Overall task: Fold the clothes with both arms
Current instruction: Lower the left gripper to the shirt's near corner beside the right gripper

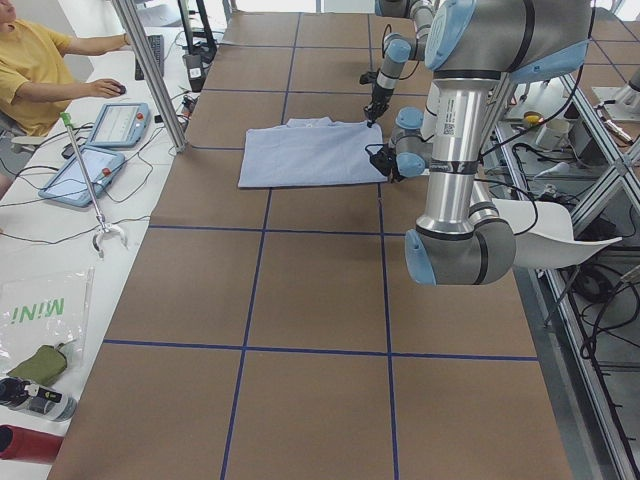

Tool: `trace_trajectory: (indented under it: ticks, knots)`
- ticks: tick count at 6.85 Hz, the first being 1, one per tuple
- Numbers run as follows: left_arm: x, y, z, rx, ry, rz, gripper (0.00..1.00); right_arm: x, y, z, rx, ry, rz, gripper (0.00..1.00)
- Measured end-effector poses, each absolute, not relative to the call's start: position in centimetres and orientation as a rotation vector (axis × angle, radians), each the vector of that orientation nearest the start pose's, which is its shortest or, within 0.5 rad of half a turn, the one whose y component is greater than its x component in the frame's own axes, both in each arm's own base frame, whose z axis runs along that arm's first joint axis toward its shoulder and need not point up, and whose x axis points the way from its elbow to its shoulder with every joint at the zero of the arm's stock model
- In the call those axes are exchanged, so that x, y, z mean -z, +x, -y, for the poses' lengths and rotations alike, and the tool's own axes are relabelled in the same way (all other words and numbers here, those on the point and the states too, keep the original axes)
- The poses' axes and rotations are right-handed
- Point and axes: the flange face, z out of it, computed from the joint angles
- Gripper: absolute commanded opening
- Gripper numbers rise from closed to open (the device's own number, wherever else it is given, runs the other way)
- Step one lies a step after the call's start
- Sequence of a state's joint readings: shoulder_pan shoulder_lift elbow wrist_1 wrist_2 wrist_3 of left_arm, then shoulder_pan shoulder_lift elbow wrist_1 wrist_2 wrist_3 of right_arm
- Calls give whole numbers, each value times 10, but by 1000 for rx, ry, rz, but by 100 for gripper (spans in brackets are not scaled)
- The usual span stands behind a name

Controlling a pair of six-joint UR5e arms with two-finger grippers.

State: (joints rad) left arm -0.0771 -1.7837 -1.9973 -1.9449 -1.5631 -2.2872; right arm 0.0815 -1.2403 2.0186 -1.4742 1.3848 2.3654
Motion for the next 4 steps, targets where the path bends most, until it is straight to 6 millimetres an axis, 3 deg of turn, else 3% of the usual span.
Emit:
trace_trajectory:
  ticks: [1,4]
  knots:
    - [-311,536,176,726,-319,-987,0,-276,-542,197,-898,-146,911,0]
    - [-310,536,181,734,-313,-990,0,-276,-542,197,-898,-146,910,0]
